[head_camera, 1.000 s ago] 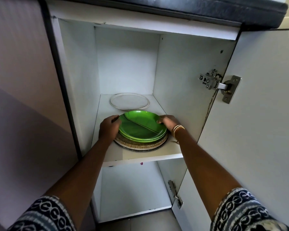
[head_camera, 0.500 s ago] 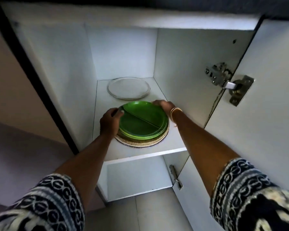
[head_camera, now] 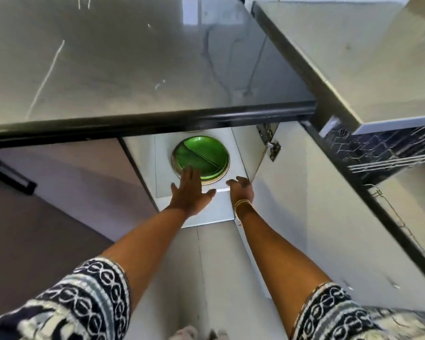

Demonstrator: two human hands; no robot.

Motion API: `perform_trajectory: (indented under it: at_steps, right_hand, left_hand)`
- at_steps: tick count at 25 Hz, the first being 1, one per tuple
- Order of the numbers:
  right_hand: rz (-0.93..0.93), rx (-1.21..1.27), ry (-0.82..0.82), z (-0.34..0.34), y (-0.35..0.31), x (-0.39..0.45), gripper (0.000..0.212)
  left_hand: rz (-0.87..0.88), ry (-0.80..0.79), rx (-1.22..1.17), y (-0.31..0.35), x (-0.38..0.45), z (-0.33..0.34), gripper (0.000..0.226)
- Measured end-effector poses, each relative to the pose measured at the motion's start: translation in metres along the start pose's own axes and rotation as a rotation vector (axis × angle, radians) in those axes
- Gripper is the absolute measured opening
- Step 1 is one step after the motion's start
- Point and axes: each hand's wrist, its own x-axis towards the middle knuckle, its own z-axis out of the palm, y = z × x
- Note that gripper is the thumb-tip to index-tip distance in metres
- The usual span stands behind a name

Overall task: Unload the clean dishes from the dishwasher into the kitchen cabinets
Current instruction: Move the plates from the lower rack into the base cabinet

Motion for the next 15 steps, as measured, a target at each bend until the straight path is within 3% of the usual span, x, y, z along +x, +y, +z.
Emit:
perform_trajectory:
  at_steps: [3, 8, 12, 15]
  right_hand:
    - [-0.036, -0.075, -0.027, -0.038, -0.02, -0.071, 0.039]
    - [-0.355, -0.462, -0.008, -0.115, -0.042, -0.168, 0.039]
    - [-0.647, -0.65, 0.08, -0.184, -0.055, -0.229, 0.04]
    - [-0.71, -0.823, 0.259, -0.224, -0.061, -0.251, 0.045]
  left_hand:
    - [0.027, -0.11, 0.106, 0.035, -0.065, -0.037, 0.081]
    - [0.118, -0.135, 0.219, 0.066, -0.145, -0.074, 0.079]
    - [0.154, -0.171, 0.312, 0.098, -0.21, -0.093, 0.079]
    - [0.22, -0.184, 0.42, 0.112, -0.244, -0.096, 0.07]
